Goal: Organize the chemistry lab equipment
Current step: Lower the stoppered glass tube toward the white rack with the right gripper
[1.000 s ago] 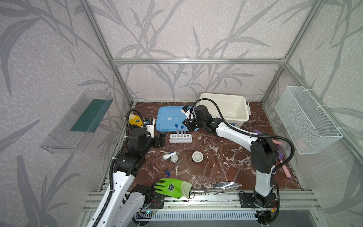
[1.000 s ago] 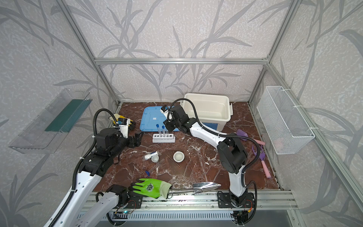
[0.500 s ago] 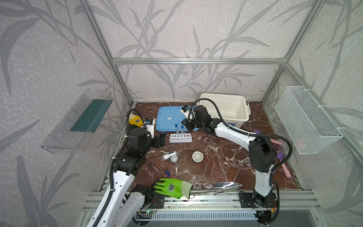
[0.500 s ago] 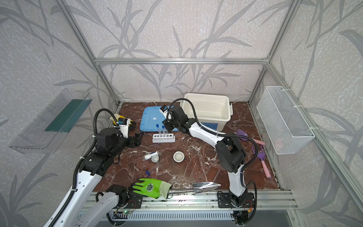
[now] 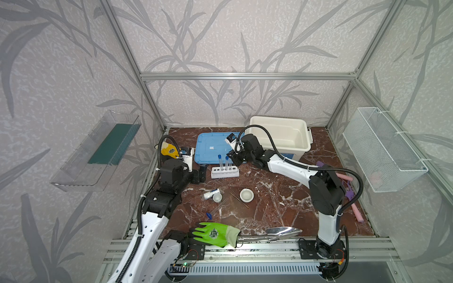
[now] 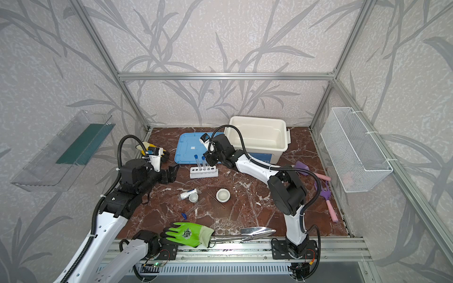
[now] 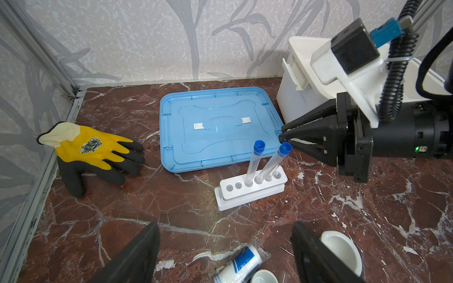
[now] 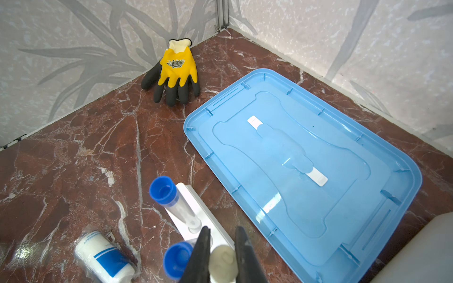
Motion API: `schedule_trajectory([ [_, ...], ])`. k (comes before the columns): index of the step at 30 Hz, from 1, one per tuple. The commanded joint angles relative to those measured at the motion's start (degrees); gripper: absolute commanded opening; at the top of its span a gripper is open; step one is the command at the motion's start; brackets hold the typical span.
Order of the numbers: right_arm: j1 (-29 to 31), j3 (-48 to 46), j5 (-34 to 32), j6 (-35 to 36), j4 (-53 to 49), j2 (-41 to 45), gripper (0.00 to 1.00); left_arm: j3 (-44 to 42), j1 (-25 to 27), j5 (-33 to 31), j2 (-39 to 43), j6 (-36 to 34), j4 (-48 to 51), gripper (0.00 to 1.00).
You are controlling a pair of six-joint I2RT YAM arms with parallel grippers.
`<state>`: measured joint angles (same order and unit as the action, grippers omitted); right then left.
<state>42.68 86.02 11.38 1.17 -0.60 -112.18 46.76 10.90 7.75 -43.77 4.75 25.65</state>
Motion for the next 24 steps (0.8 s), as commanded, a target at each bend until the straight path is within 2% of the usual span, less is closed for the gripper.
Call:
schedule_trajectory([
  [1,0.56,-1.00,-0.39,-0.02,2.59,-0.34,0.09,-0.27,-0.35,0.89,0.67,-0.45,-0.42,0.84],
  [10,0.92,-1.97,-1.04,0.02,3.33,-0.74,0.10,-0.27,-0.35,1.00,0.64,-0.62,-0.42,0.84],
  [24,0.92,-2.04,-2.71,0.84,1.10,2.29,0.28,-0.27,-0.35,1.58,0.86,-0.80,-0.43,0.84],
])
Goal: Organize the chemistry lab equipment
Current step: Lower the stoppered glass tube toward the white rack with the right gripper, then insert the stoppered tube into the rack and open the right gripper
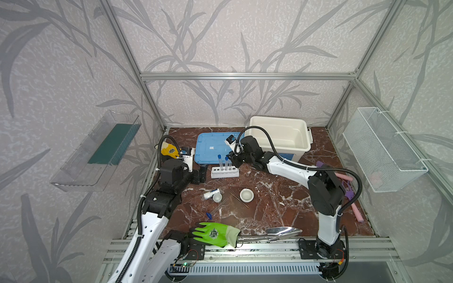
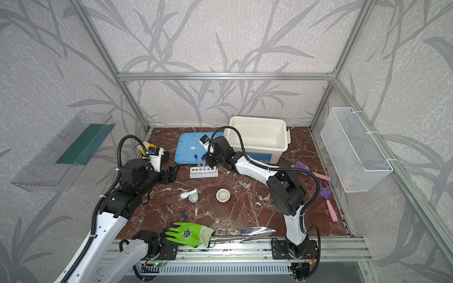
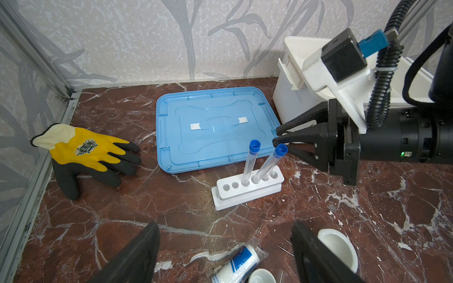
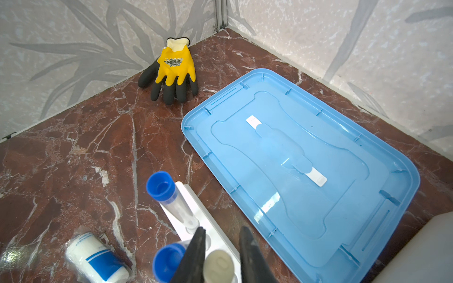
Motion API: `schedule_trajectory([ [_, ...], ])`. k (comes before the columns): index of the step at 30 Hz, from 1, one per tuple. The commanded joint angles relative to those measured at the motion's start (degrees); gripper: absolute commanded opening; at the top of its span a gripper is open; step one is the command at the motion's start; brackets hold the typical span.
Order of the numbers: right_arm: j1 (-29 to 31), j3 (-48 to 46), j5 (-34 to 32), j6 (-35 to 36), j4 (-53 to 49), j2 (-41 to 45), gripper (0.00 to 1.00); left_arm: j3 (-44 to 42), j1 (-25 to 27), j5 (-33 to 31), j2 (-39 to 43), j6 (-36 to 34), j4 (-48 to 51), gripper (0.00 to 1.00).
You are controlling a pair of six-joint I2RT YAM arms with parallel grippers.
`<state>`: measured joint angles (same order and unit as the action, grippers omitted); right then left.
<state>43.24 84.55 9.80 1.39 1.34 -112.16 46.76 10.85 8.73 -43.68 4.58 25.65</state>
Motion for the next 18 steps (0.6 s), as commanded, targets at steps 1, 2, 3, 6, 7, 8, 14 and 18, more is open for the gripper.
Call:
schedule_trajectory([
  [1,0.35,-0.46,-1.23,0.68,-1.08,2.55,0.28,-0.20,-0.27,0.72,0.72,-0.54,-0.34,0.84],
  [2,0.35,-0.49,-1.28,0.86,-1.34,2.86,0.29,-0.18,-0.32,0.77,0.86,-0.60,-0.38,0.84],
  [3,0.36,-0.44,-1.36,0.97,-1.48,3.28,0.30,-0.18,-0.31,0.85,0.92,-0.62,-0.34,0.84],
  [6,0.39,-0.40,-1.85,1.40,-2.02,4.33,0.32,-0.18,-0.38,0.87,1.21,-0.54,-0.42,0.84],
  [7,0.36,-0.28,-2.05,1.62,-2.41,4.57,0.32,-0.18,-0.34,0.97,1.16,-0.47,-0.42,0.84],
  [8,0.35,-0.10,-2.31,1.91,-2.72,4.88,0.32,-0.16,-0.31,0.94,1.30,-0.45,-0.42,0.84],
  [14,0.35,1.38,-4.39,3.16,-5.02,6.60,0.32,-0.18,-0.25,1.11,1.62,-0.43,-0.53,0.84],
  [18,0.35,1.33,-5.44,4.01,-5.97,8.67,0.32,-0.35,-0.30,1.95,1.69,-1.17,-0.64,0.84],
])
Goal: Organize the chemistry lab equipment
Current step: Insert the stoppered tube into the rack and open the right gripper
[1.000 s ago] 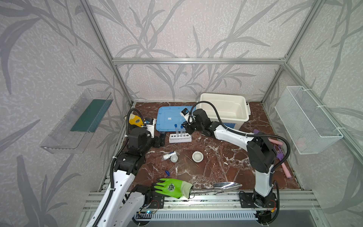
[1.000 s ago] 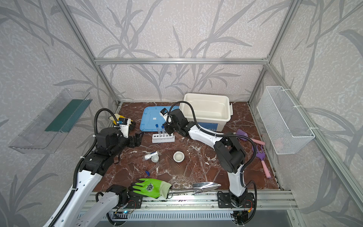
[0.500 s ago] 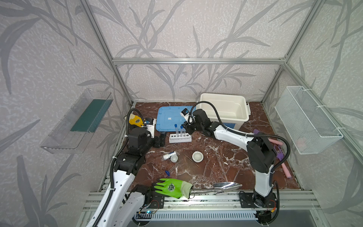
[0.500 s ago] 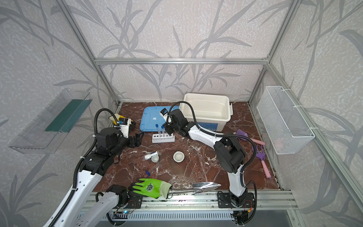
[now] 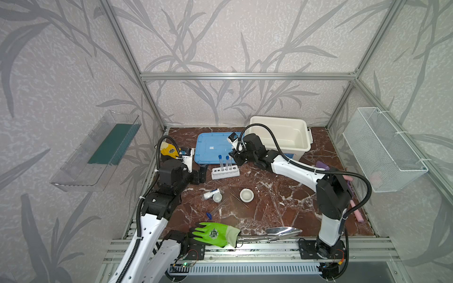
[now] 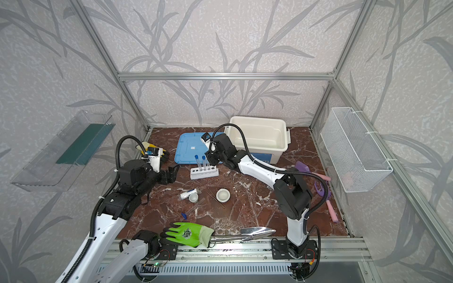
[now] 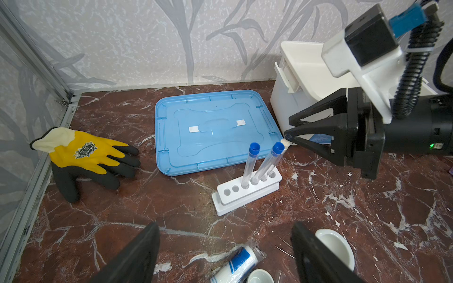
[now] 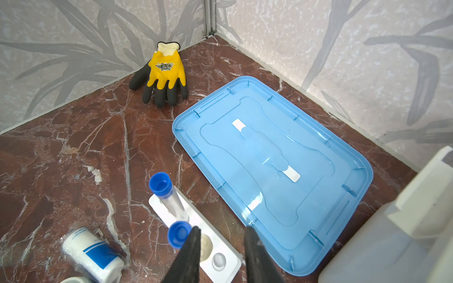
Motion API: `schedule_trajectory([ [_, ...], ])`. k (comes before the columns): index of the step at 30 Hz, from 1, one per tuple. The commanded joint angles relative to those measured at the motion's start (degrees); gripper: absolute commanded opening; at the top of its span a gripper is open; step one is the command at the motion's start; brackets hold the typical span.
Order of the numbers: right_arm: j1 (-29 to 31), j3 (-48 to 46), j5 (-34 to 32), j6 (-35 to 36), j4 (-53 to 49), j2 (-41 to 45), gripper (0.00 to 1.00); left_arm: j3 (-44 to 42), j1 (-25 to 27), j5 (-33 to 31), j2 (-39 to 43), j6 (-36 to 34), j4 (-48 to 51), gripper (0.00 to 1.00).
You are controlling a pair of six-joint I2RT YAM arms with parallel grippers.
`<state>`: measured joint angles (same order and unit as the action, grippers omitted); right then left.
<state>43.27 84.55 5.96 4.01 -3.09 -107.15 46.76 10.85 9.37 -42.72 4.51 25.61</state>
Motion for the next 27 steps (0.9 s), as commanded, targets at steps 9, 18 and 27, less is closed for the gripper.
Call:
schedule_trajectory([
  [9,0.24,-1.17,-2.88,2.76,-3.75,9.02,0.32,-1.08,-0.04,6.18,0.94,-2.13,-1.70,0.83],
  [18,0.06,-6.70,-4.09,1.41,-5.86,15.23,0.33,-0.46,2.96,8.67,-0.78,-4.64,-0.85,0.83],
  [27,0.00,-13.52,-3.54,-2.41,-13.35,22.27,0.34,0.52,15.73,-2.81,-4.51,-7.44,2.26,0.82],
])
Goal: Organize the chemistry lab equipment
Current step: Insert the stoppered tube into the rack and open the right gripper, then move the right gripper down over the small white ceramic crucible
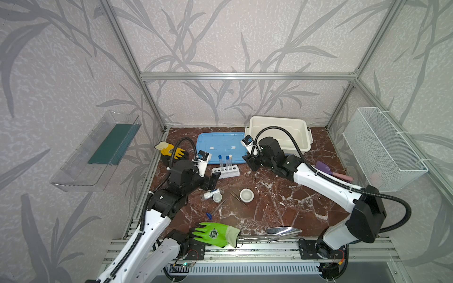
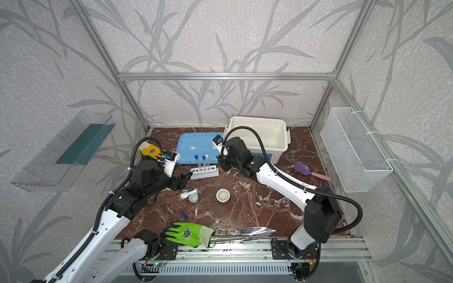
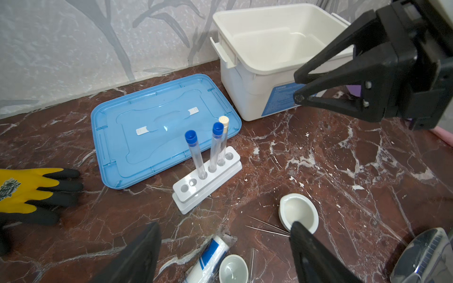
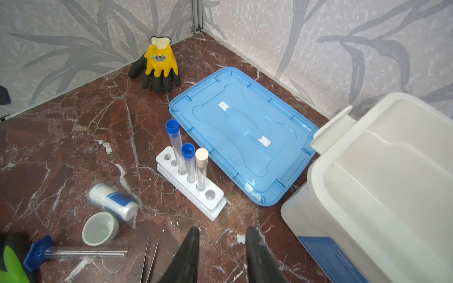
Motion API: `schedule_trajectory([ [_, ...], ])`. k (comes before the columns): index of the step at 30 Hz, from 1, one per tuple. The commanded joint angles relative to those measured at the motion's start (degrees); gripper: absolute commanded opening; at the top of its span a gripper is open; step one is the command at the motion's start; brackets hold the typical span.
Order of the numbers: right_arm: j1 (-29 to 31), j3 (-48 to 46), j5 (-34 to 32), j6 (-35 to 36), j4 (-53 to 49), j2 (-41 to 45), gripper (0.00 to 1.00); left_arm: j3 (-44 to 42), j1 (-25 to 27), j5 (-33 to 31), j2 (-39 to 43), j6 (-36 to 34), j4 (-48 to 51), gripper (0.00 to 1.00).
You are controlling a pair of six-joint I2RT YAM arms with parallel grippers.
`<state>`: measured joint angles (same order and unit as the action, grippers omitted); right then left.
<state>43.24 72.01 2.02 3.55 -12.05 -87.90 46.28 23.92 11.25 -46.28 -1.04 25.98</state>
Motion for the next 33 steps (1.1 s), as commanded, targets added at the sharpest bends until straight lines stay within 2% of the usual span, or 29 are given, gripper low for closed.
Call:
schedule_trajectory([
  [1,0.09,-1.10,0.53,-2.05,-5.64,3.41,0.35,1.00,3.37,-4.94,-1.29,-1.50,1.78,0.82],
  [4,0.05,-1.43,0.96,-2.23,-9.66,4.54,0.37,1.09,5.21,-6.40,-2.05,-0.02,0.67,0.82],
  [7,0.01,-2.68,0.71,-3.08,-12.04,5.81,0.39,2.46,7.84,-10.42,-3.72,2.44,0.45,0.82],
  [11,0.00,-5.12,0.61,-4.84,-14.08,7.56,0.43,-0.01,12.11,-14.80,-4.24,4.69,-5.94,0.81],
  [15,0.00,-5.76,2.12,-7.03,-17.75,7.46,0.43,-2.19,13.79,-16.89,-5.53,5.21,-10.51,0.80],
  [23,0.84,-9.34,2.31,-13.87,-20.20,5.99,0.47,-6.71,13.92,-17.95,-5.90,7.09,-16.01,0.80],
  [28,3.49,-7.00,2.58,-16.39,-22.67,1.12,0.48,-13.18,13.53,-18.24,-4.80,14.57,-23.56,0.79],
  [33,4.82,-5.61,2.57,-19.52,-22.24,-3.76,0.48,-16.28,12.91,-17.35,-6.30,16.42,-27.09,0.79],
])
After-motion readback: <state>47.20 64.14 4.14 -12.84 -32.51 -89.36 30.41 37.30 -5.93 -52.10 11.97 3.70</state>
